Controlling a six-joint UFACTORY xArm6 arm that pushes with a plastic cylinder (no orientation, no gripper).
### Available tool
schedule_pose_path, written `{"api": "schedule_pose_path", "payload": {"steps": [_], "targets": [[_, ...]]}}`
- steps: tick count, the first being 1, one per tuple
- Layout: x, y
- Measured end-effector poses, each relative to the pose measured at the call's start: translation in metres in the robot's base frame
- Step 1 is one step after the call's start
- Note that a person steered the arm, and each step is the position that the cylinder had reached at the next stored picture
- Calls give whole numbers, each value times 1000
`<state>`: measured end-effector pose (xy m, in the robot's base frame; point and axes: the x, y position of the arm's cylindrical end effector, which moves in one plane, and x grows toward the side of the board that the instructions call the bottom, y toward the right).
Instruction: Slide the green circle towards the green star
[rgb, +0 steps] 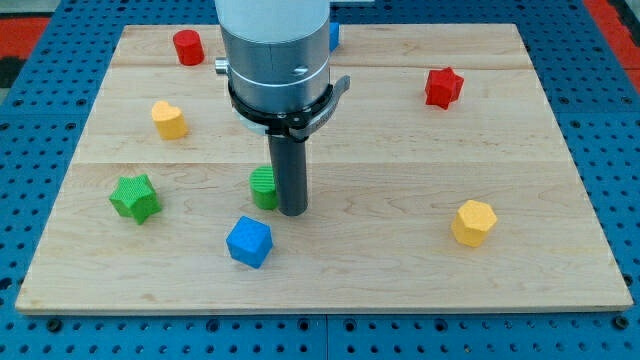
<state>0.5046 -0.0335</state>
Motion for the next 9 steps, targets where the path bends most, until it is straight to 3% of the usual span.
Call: {"api": "schedule_pose_path", "payload": {"steps": [3,5,9], "targets": [[0,7],[-27,33],[-33,-65]]}}
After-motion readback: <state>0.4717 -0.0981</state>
